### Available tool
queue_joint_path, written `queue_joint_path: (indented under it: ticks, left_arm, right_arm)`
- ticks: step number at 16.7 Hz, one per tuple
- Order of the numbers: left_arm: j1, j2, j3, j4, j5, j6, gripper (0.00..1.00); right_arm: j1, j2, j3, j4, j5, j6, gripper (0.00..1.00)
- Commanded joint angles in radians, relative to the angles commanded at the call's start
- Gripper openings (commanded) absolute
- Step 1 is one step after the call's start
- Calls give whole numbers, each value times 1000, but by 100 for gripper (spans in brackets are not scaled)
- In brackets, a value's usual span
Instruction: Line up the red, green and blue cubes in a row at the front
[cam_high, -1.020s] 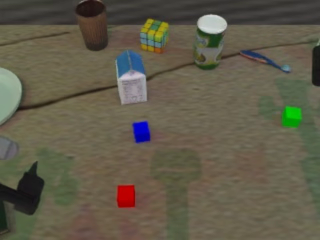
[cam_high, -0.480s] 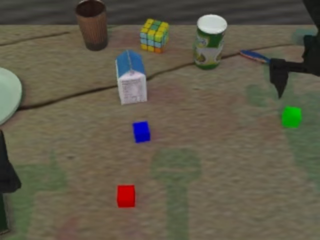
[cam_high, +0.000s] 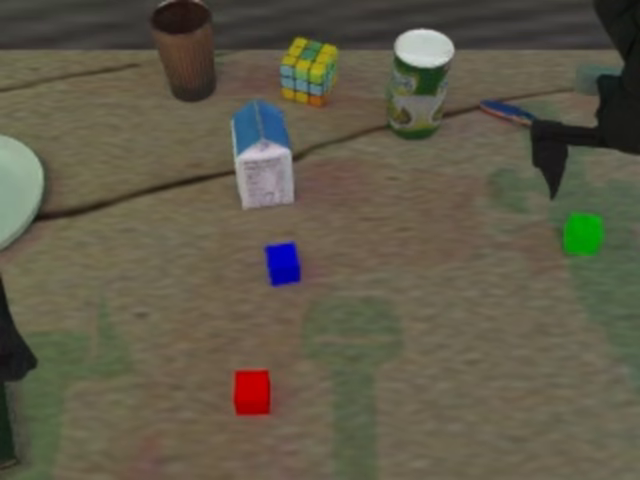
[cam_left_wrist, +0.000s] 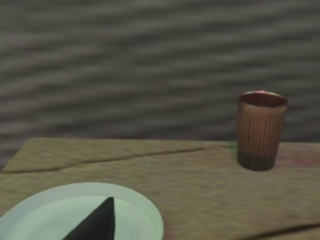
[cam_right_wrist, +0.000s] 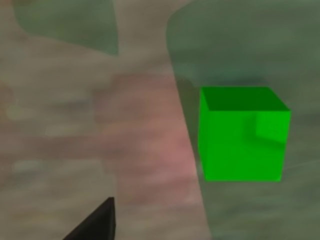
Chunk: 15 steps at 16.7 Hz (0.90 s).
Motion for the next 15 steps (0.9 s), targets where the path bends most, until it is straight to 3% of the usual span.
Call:
queue_joint_path:
  ticks: [9, 13, 15]
  left_arm:
    - [0, 0, 0, 0, 0, 0, 100]
    - [0, 0, 0, 0, 0, 0, 100]
    - [0, 0, 0, 0, 0, 0, 100]
  right_arm:
    - [7, 94, -150, 246, 1, 3, 100]
    - [7, 101, -158, 257, 1, 3, 100]
    - [7, 101, -158, 257, 1, 3, 85]
